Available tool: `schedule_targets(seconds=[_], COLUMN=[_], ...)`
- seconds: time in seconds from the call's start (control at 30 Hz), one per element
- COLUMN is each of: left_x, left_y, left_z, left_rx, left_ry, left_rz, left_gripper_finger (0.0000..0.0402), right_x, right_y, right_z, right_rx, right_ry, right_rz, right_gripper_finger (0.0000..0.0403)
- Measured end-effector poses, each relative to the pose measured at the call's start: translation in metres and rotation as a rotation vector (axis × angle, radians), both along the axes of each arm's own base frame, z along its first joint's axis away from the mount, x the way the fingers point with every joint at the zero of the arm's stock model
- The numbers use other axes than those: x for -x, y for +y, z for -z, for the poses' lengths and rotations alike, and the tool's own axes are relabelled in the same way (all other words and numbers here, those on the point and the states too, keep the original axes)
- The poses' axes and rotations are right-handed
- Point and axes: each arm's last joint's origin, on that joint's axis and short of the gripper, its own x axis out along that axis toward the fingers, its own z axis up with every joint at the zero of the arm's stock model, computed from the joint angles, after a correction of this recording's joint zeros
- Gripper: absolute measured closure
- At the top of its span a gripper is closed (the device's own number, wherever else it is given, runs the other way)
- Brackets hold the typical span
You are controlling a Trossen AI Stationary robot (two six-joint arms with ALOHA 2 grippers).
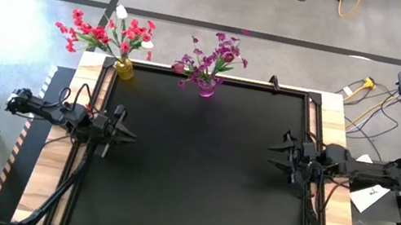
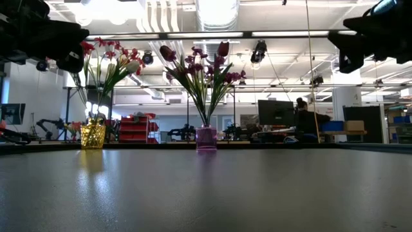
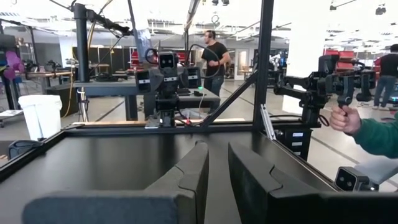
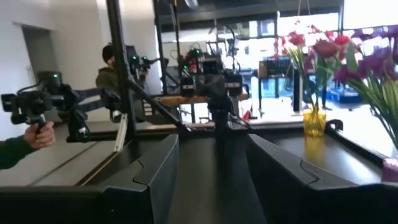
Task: Sort flowers into vase by color
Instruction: Return to Home Position
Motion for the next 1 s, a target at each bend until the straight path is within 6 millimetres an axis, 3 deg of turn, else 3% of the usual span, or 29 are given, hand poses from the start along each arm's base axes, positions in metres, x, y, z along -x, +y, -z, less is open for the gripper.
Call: schedule_targets(seconds=[1.0], left_x=[-0.0016], left_y=[-0.0001], left_z=[-0.0007], left_rx=[0.020], left_ry=[0.024], left_rz=[-0.006], left_gripper_finger=[0.0354], right_x=[-0.0039], right_y=[-0.0002], right_z=[0.0073], right_rx=[0.031], right_ry=[0.079], right_rz=[0.012], right_gripper_finger=[0.0223])
